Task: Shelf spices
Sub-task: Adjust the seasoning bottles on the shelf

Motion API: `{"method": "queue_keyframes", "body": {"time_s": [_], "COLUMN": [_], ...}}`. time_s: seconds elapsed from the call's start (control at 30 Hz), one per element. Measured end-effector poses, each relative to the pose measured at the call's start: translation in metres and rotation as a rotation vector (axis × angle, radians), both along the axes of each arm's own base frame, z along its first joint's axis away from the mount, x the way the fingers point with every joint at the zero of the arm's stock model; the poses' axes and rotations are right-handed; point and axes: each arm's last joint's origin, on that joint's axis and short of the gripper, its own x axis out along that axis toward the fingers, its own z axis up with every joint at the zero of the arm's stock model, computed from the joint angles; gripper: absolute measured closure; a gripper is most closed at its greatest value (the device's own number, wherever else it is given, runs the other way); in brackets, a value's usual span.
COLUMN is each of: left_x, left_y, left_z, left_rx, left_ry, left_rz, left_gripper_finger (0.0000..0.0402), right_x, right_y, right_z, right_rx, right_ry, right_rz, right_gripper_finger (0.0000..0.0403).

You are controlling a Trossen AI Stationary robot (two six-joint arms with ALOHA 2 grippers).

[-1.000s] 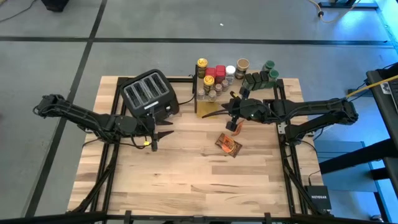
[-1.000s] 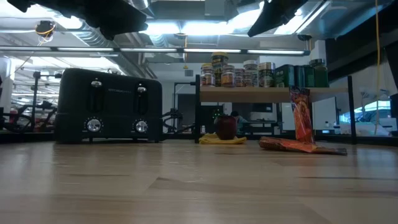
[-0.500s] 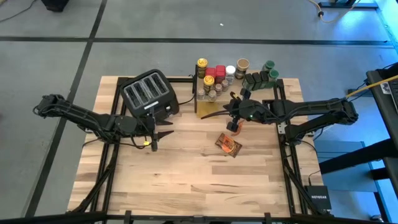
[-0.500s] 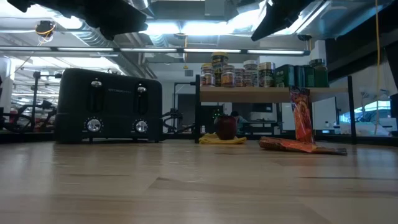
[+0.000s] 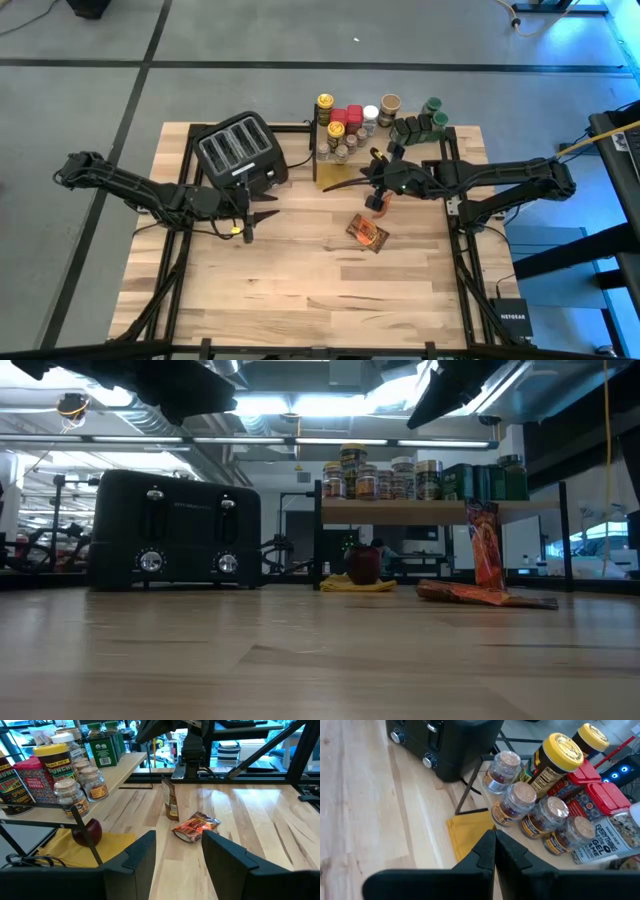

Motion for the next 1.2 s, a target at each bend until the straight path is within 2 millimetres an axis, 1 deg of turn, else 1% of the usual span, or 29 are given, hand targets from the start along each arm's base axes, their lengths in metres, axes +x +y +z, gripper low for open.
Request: {"method": "queue_keyframes", "body": {"time_s": [0.17,0.47,0.53,0.63,0.8,0.9,1.07,1.2], "left_x": [0.0,0.0,0.0,0.0,0.0,0.0,0.0,0.0], "left_y": [0.0,0.0,0.0,0.0,0.0,0.0,0.0,0.0], "left_z": [-0.002,-0.002,-0.001,-0.001,-0.001,-0.001,-0.001,-0.002], "left_rx": [0.004,0.004,0.004,0.004,0.004,0.006,0.01,0.009], "left_ry": [0.018,0.016,0.014,0.015,0.015,0.016,0.017,0.018], "left_rz": [0.0,0.0,0.0,0.0,0.0,0.0,-0.001,-0.001], "left_gripper_finger": [0.0249,0.0249,0.0249,0.0249,0.0249,0.0249,0.0249,0.0249], "right_x": [-0.001,-0.004,0.001,0.014,0.04,0.051,0.063,0.066], "right_y": [-0.006,-0.008,-0.011,-0.016,-0.025,-0.034,-0.048,-0.054], "right_z": [-0.001,-0.007,-0.007,-0.012,-0.033,-0.047,-0.062,-0.067], "right_rx": [0.005,-0.005,-0.006,0.025,0.007,-0.013,-0.016,-0.02], "right_ry": [0.017,0.081,0.054,0.019,0.049,0.073,0.081,0.087], "right_rz": [-0.021,-0.039,-0.055,-0.031,-0.024,-0.06,-0.106,-0.125], "right_gripper_finger": [0.0391,0.0391,0.0391,0.0391,0.0391,0.0391,0.0391,0.0391]}}
